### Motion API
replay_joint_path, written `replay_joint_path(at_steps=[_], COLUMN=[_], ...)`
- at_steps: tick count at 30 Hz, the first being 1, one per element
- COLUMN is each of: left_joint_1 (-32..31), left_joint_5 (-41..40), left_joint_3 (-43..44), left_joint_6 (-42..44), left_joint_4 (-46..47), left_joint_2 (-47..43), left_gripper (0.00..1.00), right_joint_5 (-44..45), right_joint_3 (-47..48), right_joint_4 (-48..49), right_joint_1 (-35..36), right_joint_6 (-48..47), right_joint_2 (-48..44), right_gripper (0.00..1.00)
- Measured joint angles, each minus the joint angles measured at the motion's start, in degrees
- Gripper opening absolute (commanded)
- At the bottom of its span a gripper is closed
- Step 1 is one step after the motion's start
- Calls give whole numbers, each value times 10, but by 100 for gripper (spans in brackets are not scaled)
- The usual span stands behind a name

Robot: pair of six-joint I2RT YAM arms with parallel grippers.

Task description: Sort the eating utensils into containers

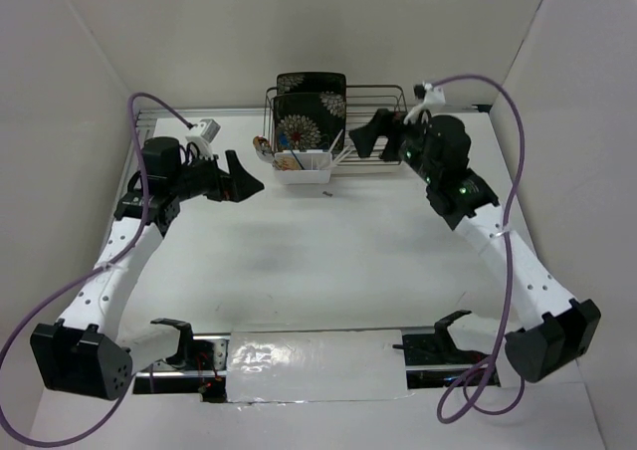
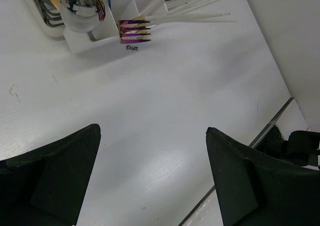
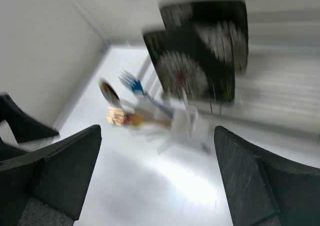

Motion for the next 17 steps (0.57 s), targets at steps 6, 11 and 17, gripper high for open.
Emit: replay_joint_path(at_steps=[6, 11, 17], left_joint_1=[-5, -12, -12], left_joint_5=[-5, -27, -39], left_joint_3=[0, 0, -4], left_joint_6=[-7, -4, -3], left_joint_4=[0, -11, -9], left_joint_2=[25, 34, 19], left_gripper=[100, 100, 100], right_joint_5=[27, 53, 65], right_joint_3=[-148, -222, -237], right_joint_4=[-85, -130, -128], right_joint_1=[0, 0, 1], right_joint_6=[55, 66, 66], right_joint_2=[-76, -123, -155], right_gripper=[100, 100, 100])
